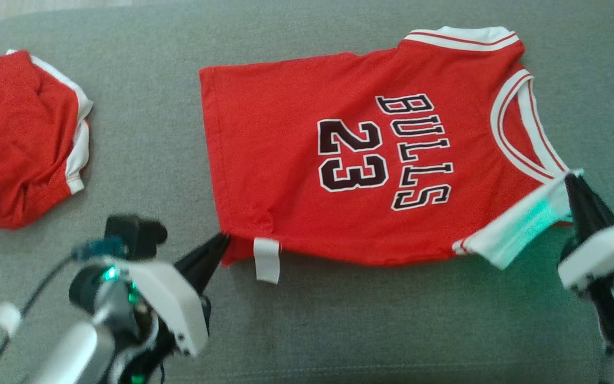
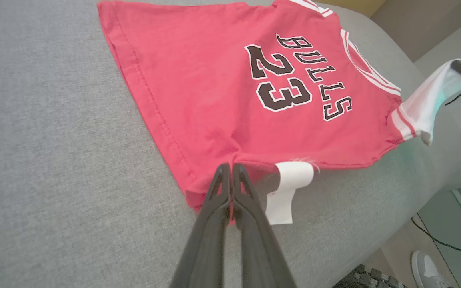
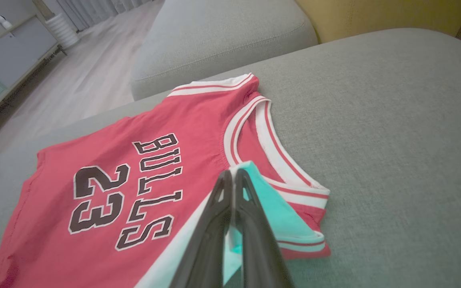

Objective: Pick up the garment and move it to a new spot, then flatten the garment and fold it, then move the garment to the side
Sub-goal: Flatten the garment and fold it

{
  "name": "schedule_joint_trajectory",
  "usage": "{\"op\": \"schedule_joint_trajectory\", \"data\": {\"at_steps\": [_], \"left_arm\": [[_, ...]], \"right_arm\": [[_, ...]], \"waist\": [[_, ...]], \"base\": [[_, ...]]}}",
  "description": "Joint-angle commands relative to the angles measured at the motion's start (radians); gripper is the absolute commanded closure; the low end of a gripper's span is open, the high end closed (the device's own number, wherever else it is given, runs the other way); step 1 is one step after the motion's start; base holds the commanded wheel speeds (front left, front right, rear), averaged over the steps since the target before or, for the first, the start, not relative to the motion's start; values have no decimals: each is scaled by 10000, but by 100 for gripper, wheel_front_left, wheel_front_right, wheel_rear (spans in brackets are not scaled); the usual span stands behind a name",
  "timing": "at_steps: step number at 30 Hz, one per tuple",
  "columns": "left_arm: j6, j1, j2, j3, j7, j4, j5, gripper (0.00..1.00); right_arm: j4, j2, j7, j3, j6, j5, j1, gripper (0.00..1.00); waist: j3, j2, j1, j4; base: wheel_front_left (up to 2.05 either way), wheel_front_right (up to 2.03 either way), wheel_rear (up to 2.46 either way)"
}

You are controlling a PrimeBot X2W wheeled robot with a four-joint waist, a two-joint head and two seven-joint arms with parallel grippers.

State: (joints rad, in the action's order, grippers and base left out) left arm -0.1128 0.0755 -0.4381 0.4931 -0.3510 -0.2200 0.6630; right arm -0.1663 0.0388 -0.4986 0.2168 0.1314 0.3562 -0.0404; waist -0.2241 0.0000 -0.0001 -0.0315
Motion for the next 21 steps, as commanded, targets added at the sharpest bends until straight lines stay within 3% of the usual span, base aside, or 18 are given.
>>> {"op": "schedule_joint_trajectory", "data": {"at_steps": [1, 8, 14, 15, 16, 21], "left_arm": [[90, 713, -275, -473, -233, -143, 119, 100], [632, 2714, 1, -338, -1249, 1290, 563, 100], [887, 4057, 321, -82, -1512, 2802, 363, 100], [877, 4196, 373, -43, -1493, 3036, 290, 70], [902, 4313, 378, 26, -1455, 3237, 171, 0], [801, 4189, 289, -123, -734, 3333, -86, 0]], "right_arm": [[-141, 121, -181, -200, -7, -200, -623, 100], [1437, 615, -517, -85, -7, -934, -2753, 100], [2973, 838, -360, -487, -7, -1297, -4101, 100], [3175, 848, -274, -558, -7, -1298, -4244, 26], [3327, 893, -144, -647, -7, -1339, -4360, 0], [3309, 1228, 440, -1130, -7, -1402, -4089, 0]], "waist": [[-90, 0, 1, -63], [-559, 0, 1, -303], [-876, 0, 1, -317], [-902, 0, 1, -304], [-928, 0, 1, -292], [-899, 0, 1, -166]], "base": [[0, 0, 0], [0, 0, 0], [0, 0, 0], [0, 0, 0], [0, 0, 0], [0, 0, 0]]}}
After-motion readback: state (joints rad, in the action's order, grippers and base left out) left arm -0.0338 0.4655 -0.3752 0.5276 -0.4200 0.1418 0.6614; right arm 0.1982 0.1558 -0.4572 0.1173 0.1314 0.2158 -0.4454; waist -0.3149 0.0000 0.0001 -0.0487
